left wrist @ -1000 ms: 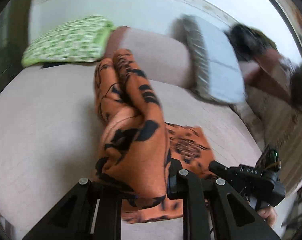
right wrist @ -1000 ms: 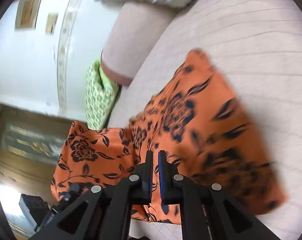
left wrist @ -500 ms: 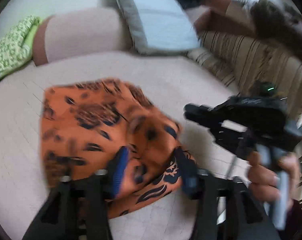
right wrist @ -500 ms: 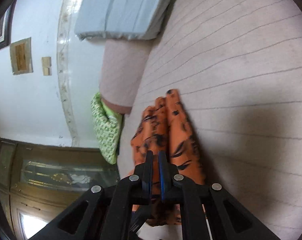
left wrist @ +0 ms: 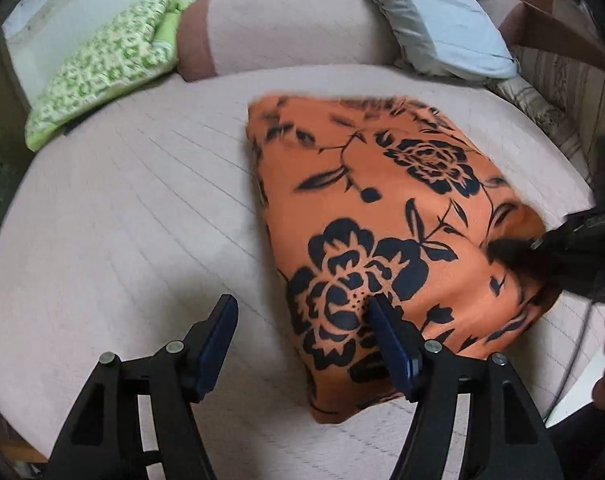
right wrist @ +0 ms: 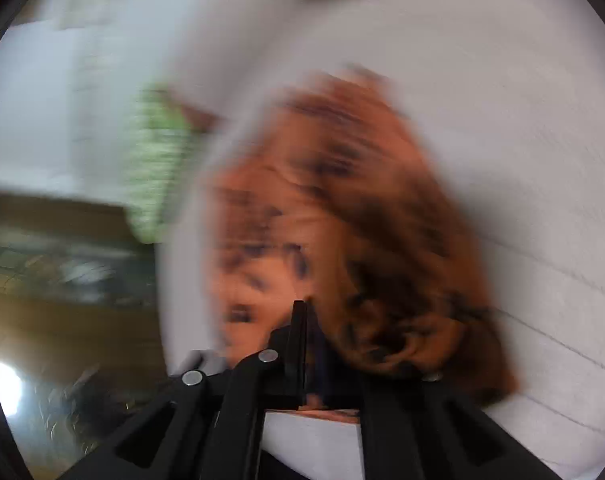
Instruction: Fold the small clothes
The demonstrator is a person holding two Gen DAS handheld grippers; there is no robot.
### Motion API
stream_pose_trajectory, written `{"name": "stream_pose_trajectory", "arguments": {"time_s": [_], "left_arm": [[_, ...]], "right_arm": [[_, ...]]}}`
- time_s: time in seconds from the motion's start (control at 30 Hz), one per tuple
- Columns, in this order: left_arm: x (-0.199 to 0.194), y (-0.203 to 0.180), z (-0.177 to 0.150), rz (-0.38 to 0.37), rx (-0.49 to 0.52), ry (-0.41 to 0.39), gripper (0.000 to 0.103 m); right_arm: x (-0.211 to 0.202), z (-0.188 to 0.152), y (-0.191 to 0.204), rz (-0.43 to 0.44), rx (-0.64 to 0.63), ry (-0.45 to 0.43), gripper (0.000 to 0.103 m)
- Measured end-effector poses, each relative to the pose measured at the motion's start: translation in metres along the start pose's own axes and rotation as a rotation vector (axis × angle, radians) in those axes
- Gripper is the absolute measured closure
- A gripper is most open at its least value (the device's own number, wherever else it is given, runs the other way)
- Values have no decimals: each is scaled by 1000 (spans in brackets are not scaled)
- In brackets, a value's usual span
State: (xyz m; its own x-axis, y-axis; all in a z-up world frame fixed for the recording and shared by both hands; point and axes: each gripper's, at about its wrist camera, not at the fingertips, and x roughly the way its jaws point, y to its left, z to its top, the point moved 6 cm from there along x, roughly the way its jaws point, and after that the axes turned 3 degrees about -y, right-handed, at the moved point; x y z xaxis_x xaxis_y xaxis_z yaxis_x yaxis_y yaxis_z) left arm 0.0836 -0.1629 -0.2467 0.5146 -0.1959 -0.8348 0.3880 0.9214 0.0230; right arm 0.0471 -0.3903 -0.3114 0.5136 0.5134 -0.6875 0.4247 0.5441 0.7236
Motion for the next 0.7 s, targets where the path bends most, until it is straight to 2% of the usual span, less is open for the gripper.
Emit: {"name": "stream_pose_trajectory", "arguments": {"time_s": [0.03, 0.1, 0.2, 0.27, 0.3, 0.37, 0.53, 0.7], "left_arm": [[3, -3, -3, 5, 5, -2, 34], [7, -5, -8, 31, 23, -26, 32], [8, 0, -11, 63, -9, -47, 15], [13, 11, -14, 48, -76, -34, 4], [16, 15, -12, 40, -94, -29, 2], [19, 19, -12, 27, -106, -25, 0], [13, 9, -12, 92, -15, -71, 0], [13, 7, -12, 103, -14, -81, 0]], "right_arm": [[5, 0, -12, 53, 65, 25, 103], [5, 1, -15, 95, 63, 43, 103], [7, 0, -8, 67, -30, 30, 103], [9, 0, -7, 64, -35, 29, 103], [10, 1, -8, 72, -19, 32, 103], [13, 0, -10, 82, 6, 38, 103], [19, 4, -9, 61, -16, 36, 103], [22, 2, -9, 56, -15, 27, 103]]}}
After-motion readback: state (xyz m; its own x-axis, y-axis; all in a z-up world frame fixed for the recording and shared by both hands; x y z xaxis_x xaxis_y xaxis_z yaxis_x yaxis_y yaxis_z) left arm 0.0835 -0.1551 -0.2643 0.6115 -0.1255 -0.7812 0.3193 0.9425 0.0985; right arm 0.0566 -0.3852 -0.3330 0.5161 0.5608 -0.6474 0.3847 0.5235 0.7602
